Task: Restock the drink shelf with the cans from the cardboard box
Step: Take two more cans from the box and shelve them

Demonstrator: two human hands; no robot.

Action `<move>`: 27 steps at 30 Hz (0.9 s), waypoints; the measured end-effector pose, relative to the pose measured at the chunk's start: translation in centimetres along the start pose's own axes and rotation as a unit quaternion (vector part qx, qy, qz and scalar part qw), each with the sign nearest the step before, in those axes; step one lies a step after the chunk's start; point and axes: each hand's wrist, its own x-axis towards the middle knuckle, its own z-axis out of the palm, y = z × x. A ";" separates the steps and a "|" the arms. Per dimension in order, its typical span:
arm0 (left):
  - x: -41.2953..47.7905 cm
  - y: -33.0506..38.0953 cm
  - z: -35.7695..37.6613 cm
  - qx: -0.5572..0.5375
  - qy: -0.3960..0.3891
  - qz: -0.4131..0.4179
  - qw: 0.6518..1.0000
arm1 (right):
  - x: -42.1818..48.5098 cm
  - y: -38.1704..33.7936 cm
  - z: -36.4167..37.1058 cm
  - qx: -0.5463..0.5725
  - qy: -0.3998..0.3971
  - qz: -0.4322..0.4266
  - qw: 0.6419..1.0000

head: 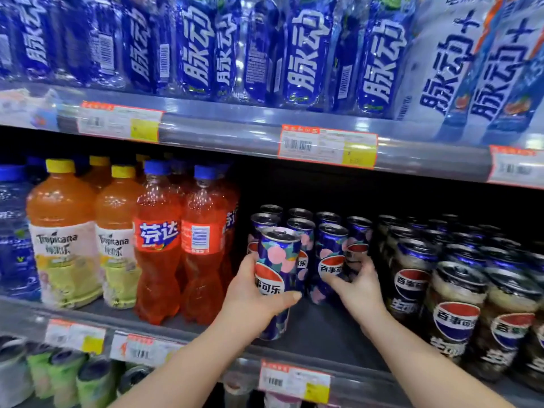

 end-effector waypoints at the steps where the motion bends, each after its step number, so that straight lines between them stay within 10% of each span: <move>1: 0.3 0.0 0.5 -0.005 -0.009 0.002 1.000 | -0.3 -0.2 -0.7 -0.004 0.012 -0.010 1.000; 11: 2.4 -1.8 5.5 -0.002 -0.057 0.039 0.998 | -5.1 -6.5 -3.4 -0.003 -0.088 -0.067 0.994; 19: 2.1 -3.0 3.7 0.047 -0.116 0.032 0.992 | -3.7 -11.0 -1.4 -0.352 -0.147 -0.123 0.916; 27: 1.8 -4.1 1.7 0.051 -0.156 -0.031 0.986 | -1.0 -12.4 -6.1 -0.288 -0.170 -0.056 0.941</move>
